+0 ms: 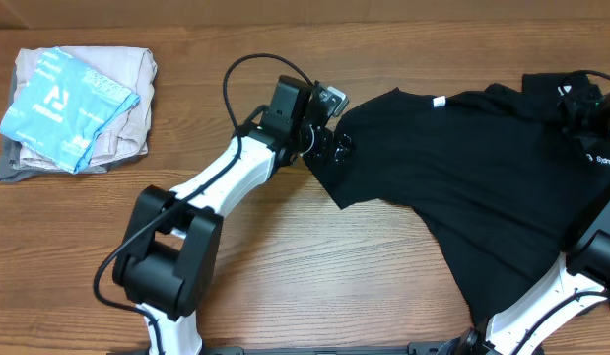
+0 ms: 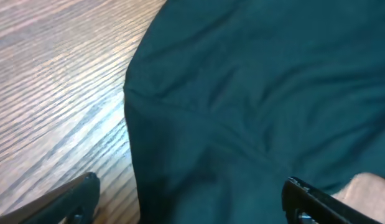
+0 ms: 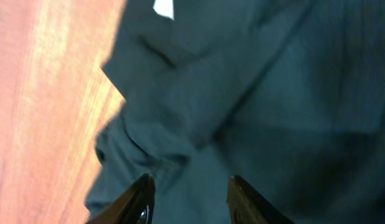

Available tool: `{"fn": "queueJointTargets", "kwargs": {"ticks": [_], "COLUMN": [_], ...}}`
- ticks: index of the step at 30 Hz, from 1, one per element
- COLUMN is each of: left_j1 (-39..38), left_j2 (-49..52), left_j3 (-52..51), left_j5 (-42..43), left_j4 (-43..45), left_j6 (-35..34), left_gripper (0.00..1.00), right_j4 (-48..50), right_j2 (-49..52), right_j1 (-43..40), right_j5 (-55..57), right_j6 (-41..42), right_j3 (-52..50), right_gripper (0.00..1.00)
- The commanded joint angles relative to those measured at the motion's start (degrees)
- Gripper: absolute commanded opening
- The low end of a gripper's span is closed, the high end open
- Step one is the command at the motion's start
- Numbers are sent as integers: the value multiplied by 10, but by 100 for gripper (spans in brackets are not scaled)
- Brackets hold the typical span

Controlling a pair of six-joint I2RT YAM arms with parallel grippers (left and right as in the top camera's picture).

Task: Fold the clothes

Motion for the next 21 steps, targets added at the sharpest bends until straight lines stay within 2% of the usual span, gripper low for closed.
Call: {"fn": "queueJointTargets", "kwargs": {"ticks": [1, 3, 6, 8, 16, 19, 21], "left_j1": [-3, -3, -3, -3, -3, -3, -3], "left_j2": [15, 23, 25, 24, 20, 19, 19], "left_j3": [14, 14, 14, 14, 16, 16, 16], "left_j5": [-32, -37, -37, -37, -37, -39, -39], "left_j4": [0, -23, -54, -62, -56, -53, -52], "left_j6": [14, 23, 29, 29, 31, 31, 31], "left_gripper": [89, 88, 98, 100, 100, 100, 100], "right_j4": [-21, -50, -95, -128, -289, -356, -410], "right_j2": [-7, -11, -26, -46, -179, -216, -233], "right_j1": [-15, -26, -41, -49, -52, -52, -52], "right_j5": [-27, -62, -101, -114, -42, -42, -42], "right_j6": [-2, -28, -33, -33, -61, -61, -61], "right_j3": [7, 7, 7, 7, 7, 7, 7], "right_gripper": [47, 54, 59, 62, 71, 71, 64]}}
